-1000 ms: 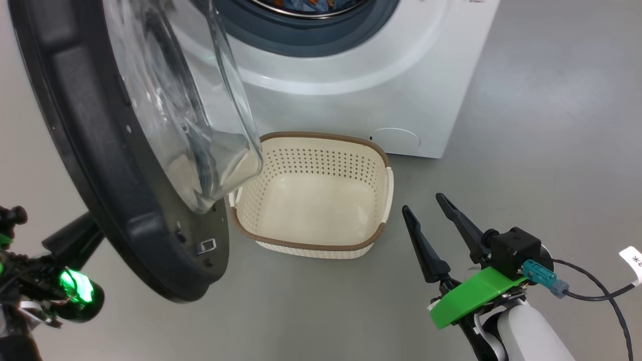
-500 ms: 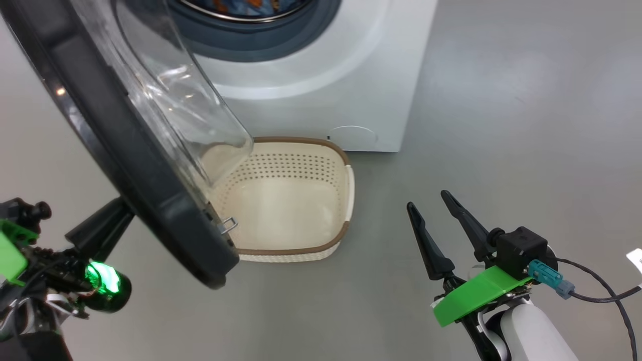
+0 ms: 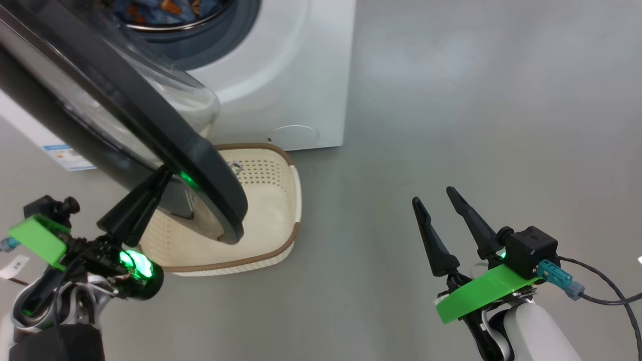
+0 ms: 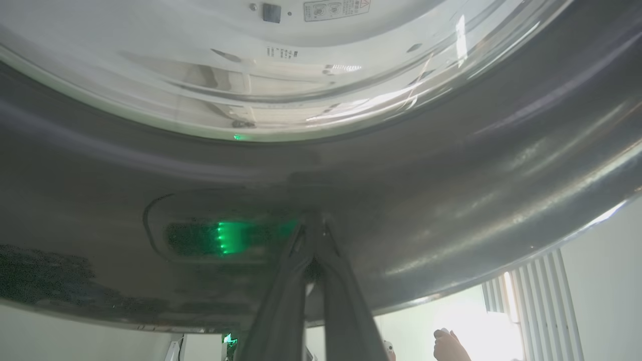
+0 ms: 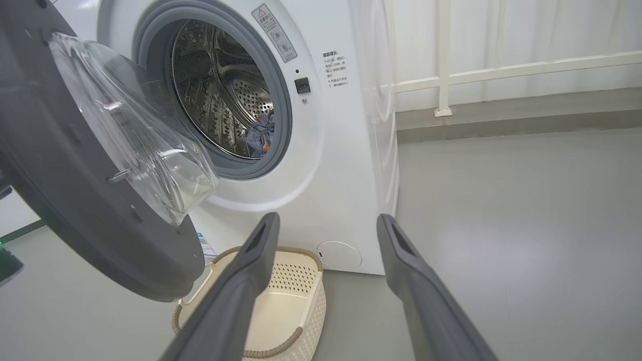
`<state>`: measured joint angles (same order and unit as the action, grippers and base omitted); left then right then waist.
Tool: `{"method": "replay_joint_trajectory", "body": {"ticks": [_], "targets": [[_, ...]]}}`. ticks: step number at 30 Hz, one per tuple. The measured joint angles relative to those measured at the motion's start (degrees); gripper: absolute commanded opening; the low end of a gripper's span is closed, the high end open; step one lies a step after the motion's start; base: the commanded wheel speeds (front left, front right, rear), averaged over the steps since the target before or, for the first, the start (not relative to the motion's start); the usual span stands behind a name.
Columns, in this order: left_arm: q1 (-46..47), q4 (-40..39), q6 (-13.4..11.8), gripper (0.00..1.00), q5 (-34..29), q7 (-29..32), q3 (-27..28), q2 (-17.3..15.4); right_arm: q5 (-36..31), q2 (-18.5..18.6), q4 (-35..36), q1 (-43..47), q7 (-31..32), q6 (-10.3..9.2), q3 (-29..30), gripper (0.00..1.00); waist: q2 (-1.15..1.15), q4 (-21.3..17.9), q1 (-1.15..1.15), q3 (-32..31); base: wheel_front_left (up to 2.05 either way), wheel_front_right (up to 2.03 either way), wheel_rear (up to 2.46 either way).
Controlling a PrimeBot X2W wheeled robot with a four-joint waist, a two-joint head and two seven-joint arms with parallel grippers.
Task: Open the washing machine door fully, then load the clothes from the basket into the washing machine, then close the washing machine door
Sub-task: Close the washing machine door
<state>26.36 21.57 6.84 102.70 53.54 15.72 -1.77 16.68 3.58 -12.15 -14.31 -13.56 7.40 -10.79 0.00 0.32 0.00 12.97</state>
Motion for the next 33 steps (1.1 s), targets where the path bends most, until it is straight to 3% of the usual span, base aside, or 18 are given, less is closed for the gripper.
{"method": "replay_joint_trajectory", "body": {"ticks": [17, 26, 33], "targets": [[2.2, -0.8, 0.3, 0.00, 0.5, -12.6, -5.5, 0.1, 1.1, -0.1, 0.0, 0.0, -0.7, 0.00, 0.4, 1.00, 0.00, -8.7, 0.00, 1.5, 0.00, 0.00, 0.00], [2.1, -1.3, 0.2, 0.00, 1.6, -13.8, -6.8, 0.2, 1.1, -0.2, 0.6, 0.3, -0.7, 0.00, 1.4, 1.00, 0.00, -8.6, 0.00, 1.1, 0.00, 0.00, 0.00], [-1.8, -6.1, 0.3, 0.00, 0.7, -11.8, -7.0, 0.4, 1.9, -0.3, 1.6, 1.5, -0.7, 0.00, 1.6, 1.00, 0.00, -7.9, 0.00, -0.6, 0.00, 0.00, 0.00]]}}
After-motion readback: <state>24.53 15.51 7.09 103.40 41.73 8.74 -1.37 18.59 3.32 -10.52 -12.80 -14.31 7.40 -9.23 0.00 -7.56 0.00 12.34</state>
